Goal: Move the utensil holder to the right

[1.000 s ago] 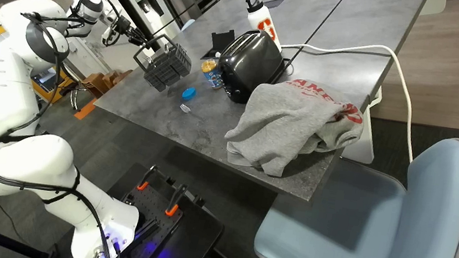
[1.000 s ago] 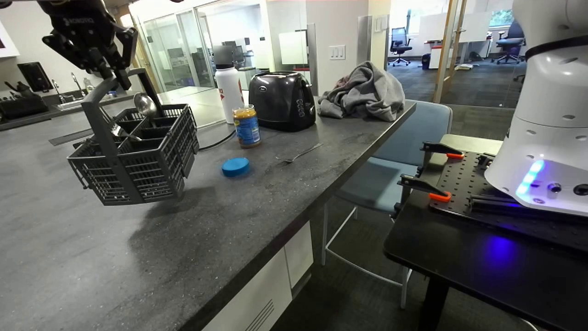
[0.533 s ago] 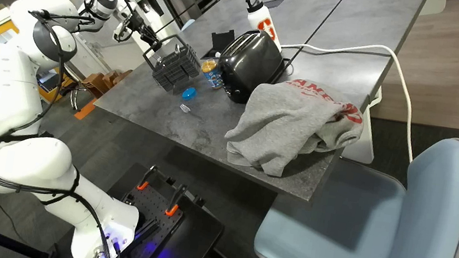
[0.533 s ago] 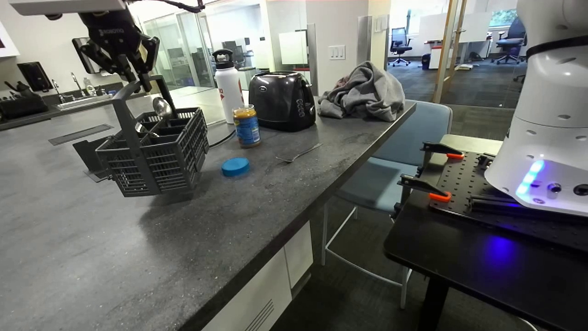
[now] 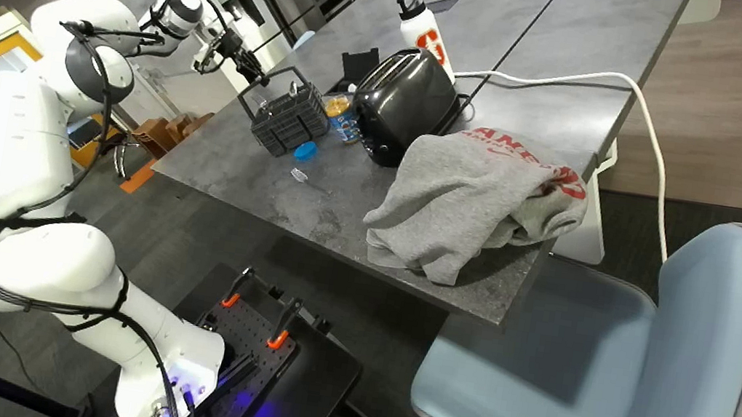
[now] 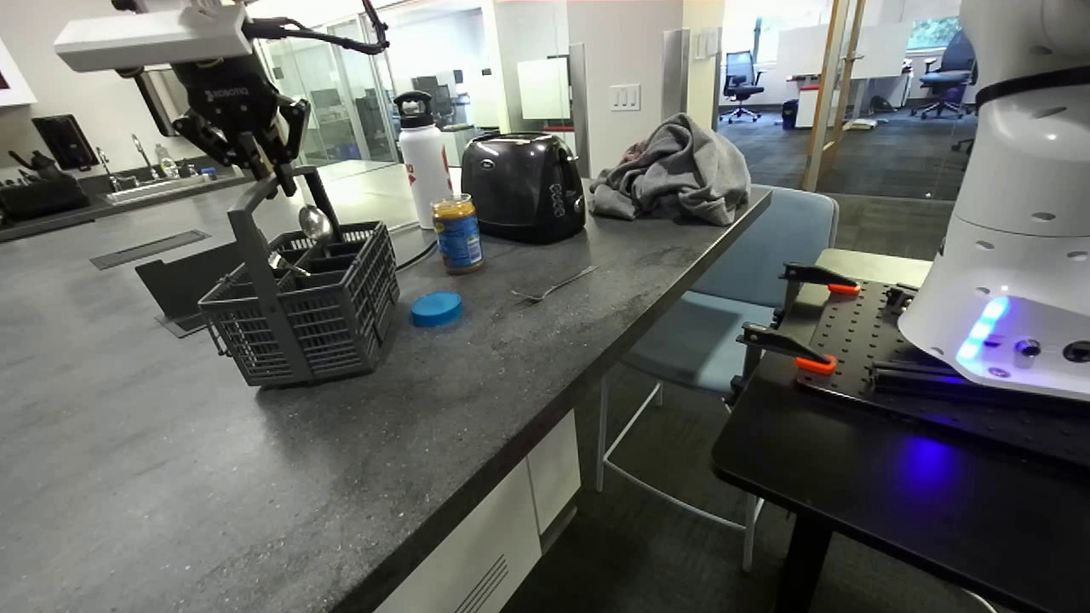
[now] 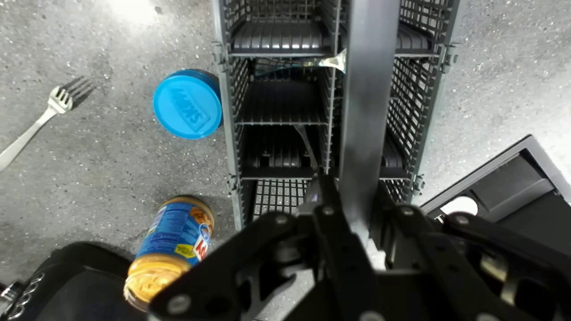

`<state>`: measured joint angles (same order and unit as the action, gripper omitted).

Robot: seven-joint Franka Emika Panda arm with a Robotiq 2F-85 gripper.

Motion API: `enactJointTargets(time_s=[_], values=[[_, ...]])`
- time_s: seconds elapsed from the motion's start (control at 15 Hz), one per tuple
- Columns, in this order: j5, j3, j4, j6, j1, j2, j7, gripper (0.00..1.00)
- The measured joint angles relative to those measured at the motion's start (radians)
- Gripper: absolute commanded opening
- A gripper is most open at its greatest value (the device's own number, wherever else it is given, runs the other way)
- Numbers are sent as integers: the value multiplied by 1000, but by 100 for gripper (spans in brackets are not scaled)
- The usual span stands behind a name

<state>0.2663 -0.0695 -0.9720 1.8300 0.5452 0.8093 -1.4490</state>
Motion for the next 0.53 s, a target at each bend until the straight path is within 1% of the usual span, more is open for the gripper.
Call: enactJointTargets(time_s=[0.27, 0.47, 0.53], values=[[1, 0, 15, 0, 7, 2, 0, 74], [6, 0, 33, -9, 32, -20, -3, 98], [7, 0, 33, -15, 46, -37, -4, 100]])
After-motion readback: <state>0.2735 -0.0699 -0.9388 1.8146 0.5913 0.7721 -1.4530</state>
